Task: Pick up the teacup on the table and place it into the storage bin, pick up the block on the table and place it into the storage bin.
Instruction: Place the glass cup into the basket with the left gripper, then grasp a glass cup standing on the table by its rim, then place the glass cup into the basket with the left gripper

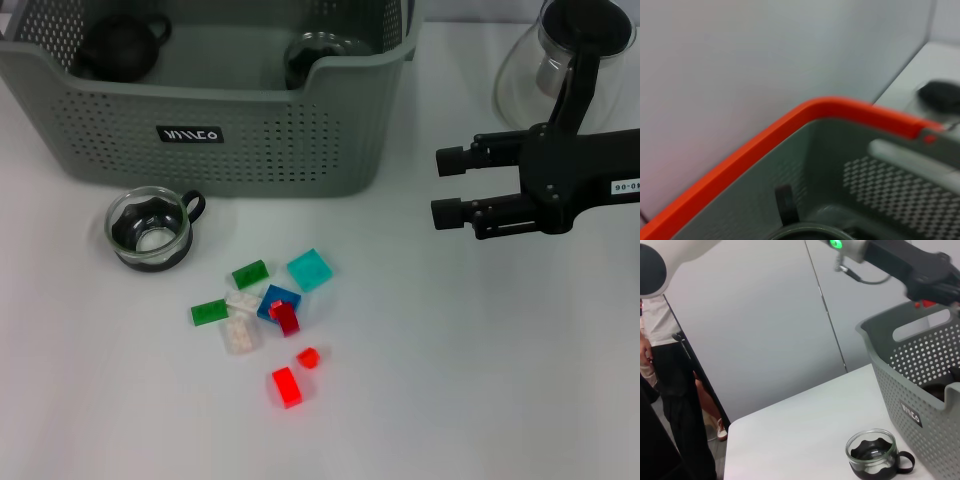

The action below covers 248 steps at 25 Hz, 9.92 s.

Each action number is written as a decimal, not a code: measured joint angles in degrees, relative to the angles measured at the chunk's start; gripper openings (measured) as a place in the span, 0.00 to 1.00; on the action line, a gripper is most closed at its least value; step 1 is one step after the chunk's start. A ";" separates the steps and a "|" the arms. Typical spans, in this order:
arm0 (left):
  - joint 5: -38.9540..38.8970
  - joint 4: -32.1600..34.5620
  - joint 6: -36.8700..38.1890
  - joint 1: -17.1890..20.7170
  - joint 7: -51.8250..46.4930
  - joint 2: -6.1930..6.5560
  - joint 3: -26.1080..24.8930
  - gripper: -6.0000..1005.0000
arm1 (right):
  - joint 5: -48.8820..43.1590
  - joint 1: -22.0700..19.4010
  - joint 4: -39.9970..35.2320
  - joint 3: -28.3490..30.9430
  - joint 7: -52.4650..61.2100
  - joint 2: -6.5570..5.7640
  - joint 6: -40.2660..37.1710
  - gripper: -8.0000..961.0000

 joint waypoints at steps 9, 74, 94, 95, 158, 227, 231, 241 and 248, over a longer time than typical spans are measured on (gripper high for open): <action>11.34 -8.04 -11.29 -4.22 -2.10 -4.06 5.26 0.14 | 0.00 0.11 0.00 0.00 -0.03 0.15 0.29 0.81; -14.43 39.13 38.51 20.84 11.08 -8.01 2.12 0.71 | 0.00 -0.12 0.68 0.96 -0.57 0.31 0.71 0.81; 16.21 31.22 19.18 26.84 19.09 -14.84 18.06 0.71 | 0.00 0.64 2.98 1.58 -0.26 0.66 0.81 0.81; 16.98 30.47 18.37 26.68 19.01 -14.84 18.32 0.71 | 0.00 0.65 3.13 1.58 -0.29 0.66 0.81 0.81; 22.50 19.00 11.44 23.04 14.28 -14.35 24.42 0.18 | 0.36 0.57 3.56 1.58 -0.12 0.57 1.68 0.81; 14.16 -12.46 -23.94 -2.62 -4.46 -6.94 9.45 0.05 | 0.00 0.92 3.69 1.25 -0.32 0.40 1.55 0.81; 16.34 -12.66 -25.08 -2.41 -4.47 -8.00 9.55 0.05 | 0.00 0.91 3.69 1.19 -0.48 0.40 1.54 0.81; 19.24 -12.68 -26.00 -2.29 -4.50 -9.69 9.57 0.05 | -0.06 0.91 3.69 1.14 -0.63 0.31 1.50 0.81; 19.29 -12.33 -26.76 -2.16 -5.08 -9.96 9.56 0.05 | -0.09 0.75 3.69 1.14 -0.73 0.30 1.47 0.81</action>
